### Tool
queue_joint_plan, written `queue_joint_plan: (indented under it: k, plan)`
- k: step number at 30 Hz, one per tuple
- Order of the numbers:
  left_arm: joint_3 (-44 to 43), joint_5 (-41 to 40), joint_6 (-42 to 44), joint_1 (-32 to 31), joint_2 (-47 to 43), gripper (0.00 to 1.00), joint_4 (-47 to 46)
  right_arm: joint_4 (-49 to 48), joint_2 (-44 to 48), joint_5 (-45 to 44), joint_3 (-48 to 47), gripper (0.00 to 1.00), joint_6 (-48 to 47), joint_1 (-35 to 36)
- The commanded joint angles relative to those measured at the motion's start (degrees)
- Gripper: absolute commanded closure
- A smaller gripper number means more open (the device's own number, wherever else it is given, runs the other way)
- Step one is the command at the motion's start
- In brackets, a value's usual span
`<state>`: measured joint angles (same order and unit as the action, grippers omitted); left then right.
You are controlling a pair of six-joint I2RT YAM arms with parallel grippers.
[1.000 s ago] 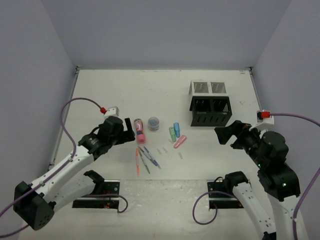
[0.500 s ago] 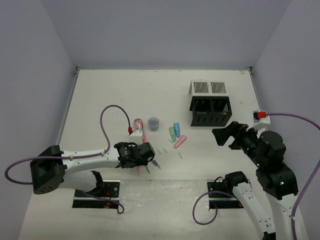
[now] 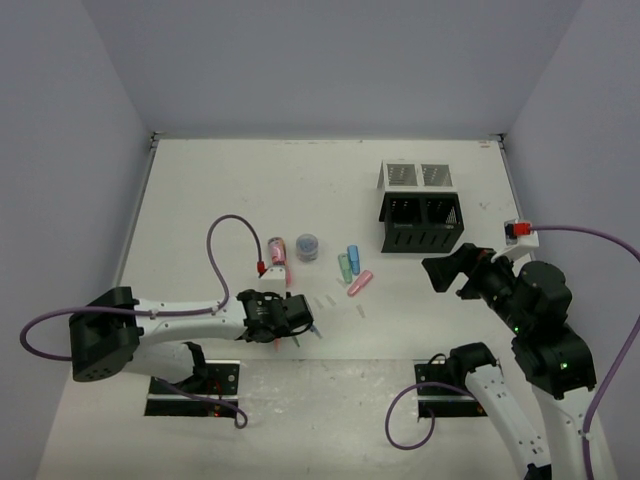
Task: Sort the stationery into containers
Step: Pick up the pen from the center of the board.
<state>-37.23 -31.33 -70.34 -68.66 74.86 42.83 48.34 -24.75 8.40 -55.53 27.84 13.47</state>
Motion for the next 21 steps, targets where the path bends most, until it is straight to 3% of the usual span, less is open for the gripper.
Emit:
queue_joint_plan:
  k: [1,7,14,19,21]
  plan:
    - [0.0,-2.1,-2.3,-0.2,1.1,0.53,-2.1,-2.4,-1.1,2.5,-0.6,0.01,-1.1,0.0]
    - [1.3,-2.5,-2.5,-0.2,3.2,0.67,-3.7,-2.8,-1.3,3.4,-0.6,0.01,-1.0,0.0]
    - [3.8,-2.8,-5.9,-0.1,4.3,0.7,-3.5,-2.5,-1.2,3.6,-0.7,0.01,-1.0,0.0]
    - [5.8,-1.7,-7.7,-0.1,4.2,0.99,-3.7,-2.5,-0.9,3.6,-0.8,0.01,-1.0,0.0]
    - [6.1,-1.6,-7.8,-0.1,3.5,1.0,-3.4,-2.5,-0.8,3.7,-0.7,0.01,-1.0,0.0]
